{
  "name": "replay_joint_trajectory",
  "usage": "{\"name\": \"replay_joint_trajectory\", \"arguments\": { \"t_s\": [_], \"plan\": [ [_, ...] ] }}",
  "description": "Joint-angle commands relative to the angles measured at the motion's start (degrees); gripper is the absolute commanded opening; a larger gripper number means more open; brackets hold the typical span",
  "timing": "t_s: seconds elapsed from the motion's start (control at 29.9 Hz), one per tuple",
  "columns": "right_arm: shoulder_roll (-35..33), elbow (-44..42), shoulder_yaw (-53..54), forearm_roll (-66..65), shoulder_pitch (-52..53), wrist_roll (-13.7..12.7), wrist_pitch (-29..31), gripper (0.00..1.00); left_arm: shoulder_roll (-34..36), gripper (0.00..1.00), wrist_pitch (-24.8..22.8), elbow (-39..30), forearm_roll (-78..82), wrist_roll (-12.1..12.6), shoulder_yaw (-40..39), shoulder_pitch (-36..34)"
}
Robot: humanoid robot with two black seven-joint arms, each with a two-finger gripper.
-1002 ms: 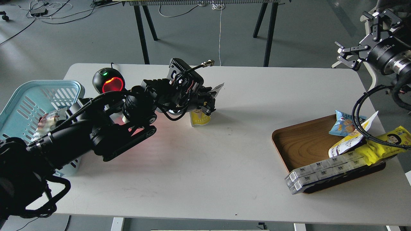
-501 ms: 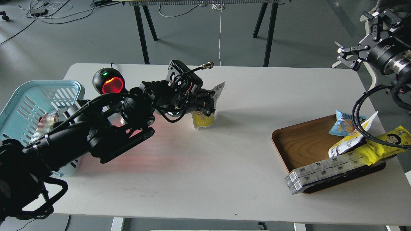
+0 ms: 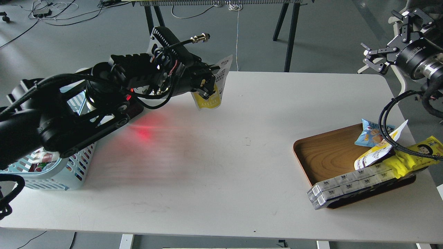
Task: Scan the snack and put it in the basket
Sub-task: 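Lift the yellow packet with the left gripper and hold it before the scanner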
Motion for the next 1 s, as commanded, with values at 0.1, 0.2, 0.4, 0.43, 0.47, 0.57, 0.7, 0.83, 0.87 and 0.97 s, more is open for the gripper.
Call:
{"name": "replay_joint_trajectory", "arguments": {
  "t_s": [0.1,0.2,0.4,0.43,0.47,0.57,0.7,0.83,0.87,0.97],
  "plan": [
    [0.3,0.0,0.1,0.0,0.1,0.0,0.0,0.99,9.1,0.00,0.0,-6.8,0.0,0.0,-0.5,-1.3],
    [0.3,0.0,0.1,0.0,0.1,0.0,0.0,0.99,14.0,0.00,0.0,-9.0,0.0,0.0,-0.3,-0.9],
    [0.4,0.1,0.1,0.0,0.2,0.0,0.0,0.99,20.6,0.00,0.0,-10.6,-13.7,5.4,-0.4,0.6],
    [0.3,0.2,0.1,0.0,0.2,0.0,0.0,0.99,21.2,0.00,0.0,-10.6,-16.9,6.6,-0.4,0.7],
    [0.3,0.2,0.1,0.0,0.2,0.0,0.0,0.99,21.7,0.00,0.0,-10.6,-20.0,7.2,-0.4,0.9],
    [0.3,0.3,0.1,0.0,0.2,0.0,0.0,0.99,23.0,0.00,0.0,-10.7,-26.4,7.3,-0.3,2.7],
    [0.1,0.3,0.1,0.0,0.2,-0.1,0.0,0.99,23.6,0.00,5.5,-10.6,-28.4,5.4,-0.2,5.3],
    [0.2,0.3,0.1,0.0,0.2,-0.1,0.0,0.99,24.8,0.00,8.7,-10.5,-28.4,4.3,0.3,6.9],
    [0.2,0.3,0.1,0.0,0.2,-0.1,0.0,0.99,25.1,0.00,8.8,-10.5,-28.4,4.2,0.3,7.5],
    [0.2,0.3,0.1,0.0,0.2,-0.1,0.0,0.99,25.7,0.00,8.9,-10.5,-28.3,4.1,0.4,9.1]
  ]
}}
